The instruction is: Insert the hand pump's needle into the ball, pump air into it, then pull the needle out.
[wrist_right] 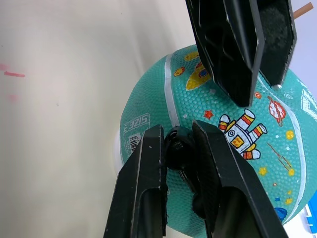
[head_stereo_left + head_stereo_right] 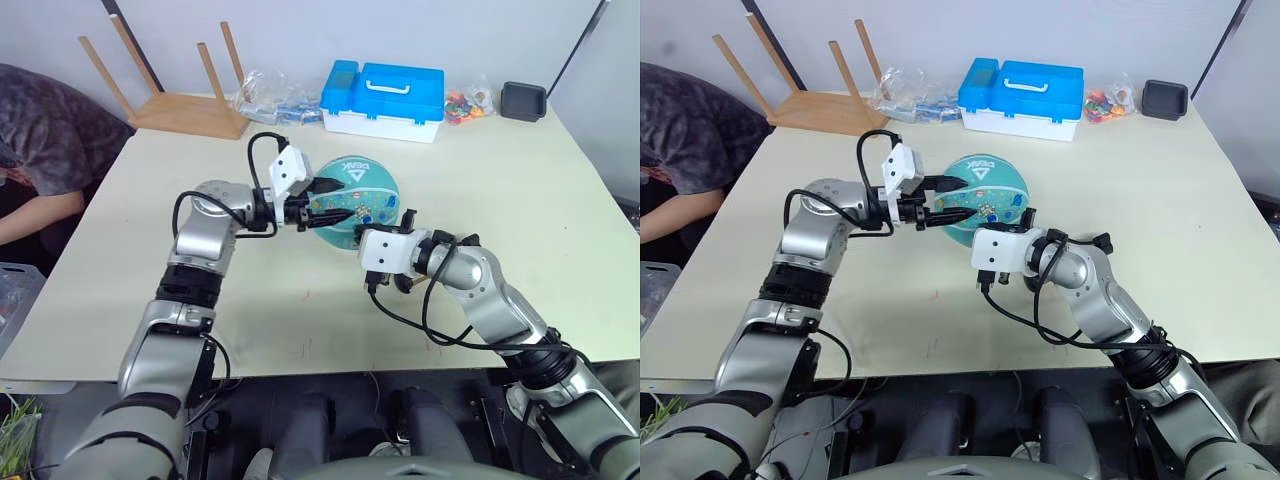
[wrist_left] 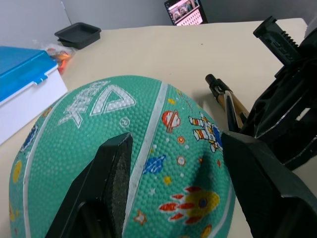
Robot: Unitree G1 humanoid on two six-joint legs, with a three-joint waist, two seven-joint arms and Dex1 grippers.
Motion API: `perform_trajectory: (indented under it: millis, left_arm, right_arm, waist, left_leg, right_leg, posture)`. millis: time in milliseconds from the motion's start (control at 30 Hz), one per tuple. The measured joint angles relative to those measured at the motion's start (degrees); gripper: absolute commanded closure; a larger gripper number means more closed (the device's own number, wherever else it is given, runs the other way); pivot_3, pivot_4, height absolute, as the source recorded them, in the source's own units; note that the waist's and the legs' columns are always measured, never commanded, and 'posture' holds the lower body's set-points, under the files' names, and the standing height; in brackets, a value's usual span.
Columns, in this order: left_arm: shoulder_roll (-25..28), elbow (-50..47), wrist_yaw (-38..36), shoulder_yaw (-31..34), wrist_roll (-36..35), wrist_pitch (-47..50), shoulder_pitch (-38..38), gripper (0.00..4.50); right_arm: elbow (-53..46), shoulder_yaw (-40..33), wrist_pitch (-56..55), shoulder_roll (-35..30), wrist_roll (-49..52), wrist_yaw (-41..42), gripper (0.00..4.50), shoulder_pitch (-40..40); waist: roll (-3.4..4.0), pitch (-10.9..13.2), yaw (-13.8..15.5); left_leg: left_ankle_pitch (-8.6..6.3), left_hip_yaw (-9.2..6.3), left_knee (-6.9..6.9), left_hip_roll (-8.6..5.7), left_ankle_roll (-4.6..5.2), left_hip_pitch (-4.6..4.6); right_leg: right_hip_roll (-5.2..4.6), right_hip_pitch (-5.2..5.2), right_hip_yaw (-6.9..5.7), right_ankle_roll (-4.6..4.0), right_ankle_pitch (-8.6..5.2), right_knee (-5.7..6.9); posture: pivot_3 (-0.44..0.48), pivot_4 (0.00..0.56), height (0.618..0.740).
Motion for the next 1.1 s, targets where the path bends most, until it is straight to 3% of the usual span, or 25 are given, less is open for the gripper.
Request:
perform_trajectory:
  millis: [1100]
  left_arm:
    - [-0.63, 2.17, 1.44, 1.26, 1.19, -0.22, -3.12, 1.53]
  right_arm:
    - [-4.90, -4.42, 10.19, -0.72, 8.16, 7.46, 4.18, -5.20]
  waist:
    - [0.00, 0.00, 0.10]
  left_leg:
    - [0.00, -0.01, -0.05, -0.03, -0.01, -0.72]
  right_leg:
    - [-0.02, -0.66, 0.00, -0.04, 0.02, -0.12]
  posture:
    - [0.000, 0.150, 0.740]
